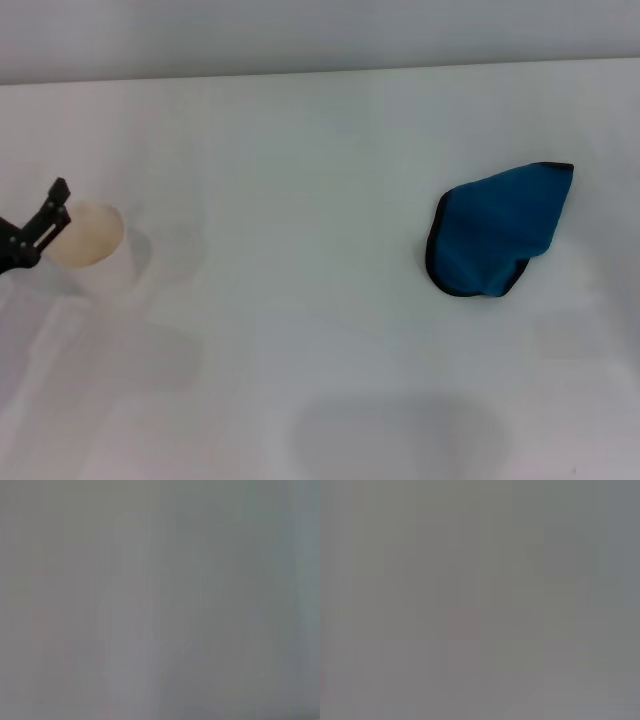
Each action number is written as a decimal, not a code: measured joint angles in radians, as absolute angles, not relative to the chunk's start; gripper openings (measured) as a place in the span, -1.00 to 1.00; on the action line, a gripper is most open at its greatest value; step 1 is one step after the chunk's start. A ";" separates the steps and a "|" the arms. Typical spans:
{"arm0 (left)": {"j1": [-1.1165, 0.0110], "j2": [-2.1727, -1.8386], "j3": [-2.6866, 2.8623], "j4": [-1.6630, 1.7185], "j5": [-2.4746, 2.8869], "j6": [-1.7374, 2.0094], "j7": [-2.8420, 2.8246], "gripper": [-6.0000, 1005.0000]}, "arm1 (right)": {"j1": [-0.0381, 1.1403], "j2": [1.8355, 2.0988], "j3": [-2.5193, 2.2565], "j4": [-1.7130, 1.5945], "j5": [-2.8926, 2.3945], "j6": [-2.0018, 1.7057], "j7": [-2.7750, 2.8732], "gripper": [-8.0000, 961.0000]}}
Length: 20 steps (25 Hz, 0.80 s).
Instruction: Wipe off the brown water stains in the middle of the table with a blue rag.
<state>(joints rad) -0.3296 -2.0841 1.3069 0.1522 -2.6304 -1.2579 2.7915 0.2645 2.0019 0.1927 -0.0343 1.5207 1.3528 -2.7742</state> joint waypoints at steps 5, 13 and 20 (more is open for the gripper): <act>-0.323 -2.087 1.307 0.147 -2.660 -1.259 2.788 0.77 | 0.255 2.002 0.231 -0.015 1.523 1.264 -2.806 -0.09; -0.323 -2.087 1.309 0.125 -2.698 -1.267 2.778 0.77 | 0.247 2.002 0.232 -0.024 1.528 1.241 -2.807 -0.10; -0.320 -2.088 1.307 0.124 -2.699 -1.270 2.739 0.77 | 0.234 2.002 0.233 -0.026 1.543 1.269 -2.808 -0.11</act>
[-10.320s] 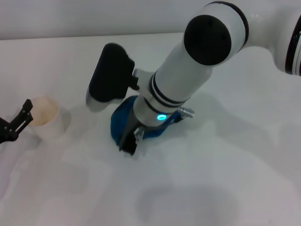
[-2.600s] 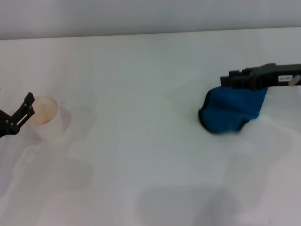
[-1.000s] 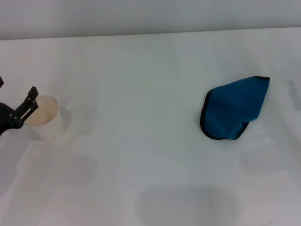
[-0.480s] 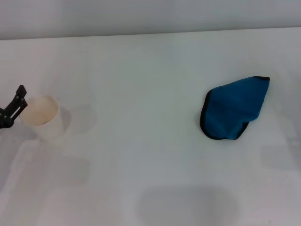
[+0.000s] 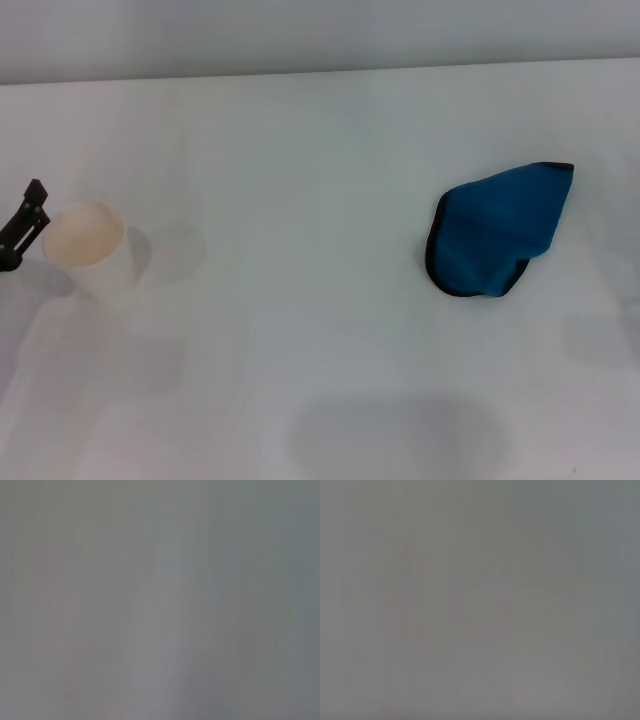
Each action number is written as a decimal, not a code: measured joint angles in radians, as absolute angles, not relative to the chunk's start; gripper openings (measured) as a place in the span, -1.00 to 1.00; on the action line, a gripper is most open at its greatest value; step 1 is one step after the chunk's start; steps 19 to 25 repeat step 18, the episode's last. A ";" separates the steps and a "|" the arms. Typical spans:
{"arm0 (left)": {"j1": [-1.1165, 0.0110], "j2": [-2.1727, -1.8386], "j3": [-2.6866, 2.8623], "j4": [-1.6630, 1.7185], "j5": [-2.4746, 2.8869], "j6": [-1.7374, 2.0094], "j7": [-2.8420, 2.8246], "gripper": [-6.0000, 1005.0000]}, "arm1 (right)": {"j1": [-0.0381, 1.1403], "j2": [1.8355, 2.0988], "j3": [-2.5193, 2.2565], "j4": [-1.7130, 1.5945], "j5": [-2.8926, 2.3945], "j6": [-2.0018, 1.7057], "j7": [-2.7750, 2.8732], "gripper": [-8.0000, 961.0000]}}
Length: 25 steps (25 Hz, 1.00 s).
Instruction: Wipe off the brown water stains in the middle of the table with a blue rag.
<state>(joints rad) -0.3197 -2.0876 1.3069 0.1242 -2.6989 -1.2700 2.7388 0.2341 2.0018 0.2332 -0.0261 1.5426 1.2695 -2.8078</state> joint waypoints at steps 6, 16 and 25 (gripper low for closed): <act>-0.305 -2.087 1.307 0.124 -2.704 -1.300 2.729 0.77 | 0.227 2.002 0.233 -0.026 1.550 1.297 -2.809 -0.11; -0.268 -2.087 1.307 0.123 -2.778 -1.382 2.728 0.77 | 0.229 2.000 0.233 -0.028 1.575 1.305 -2.809 -0.11; -0.259 -2.085 1.307 0.123 -2.797 -1.391 2.728 0.77 | 0.229 2.000 0.233 -0.028 1.575 1.306 -2.809 -0.11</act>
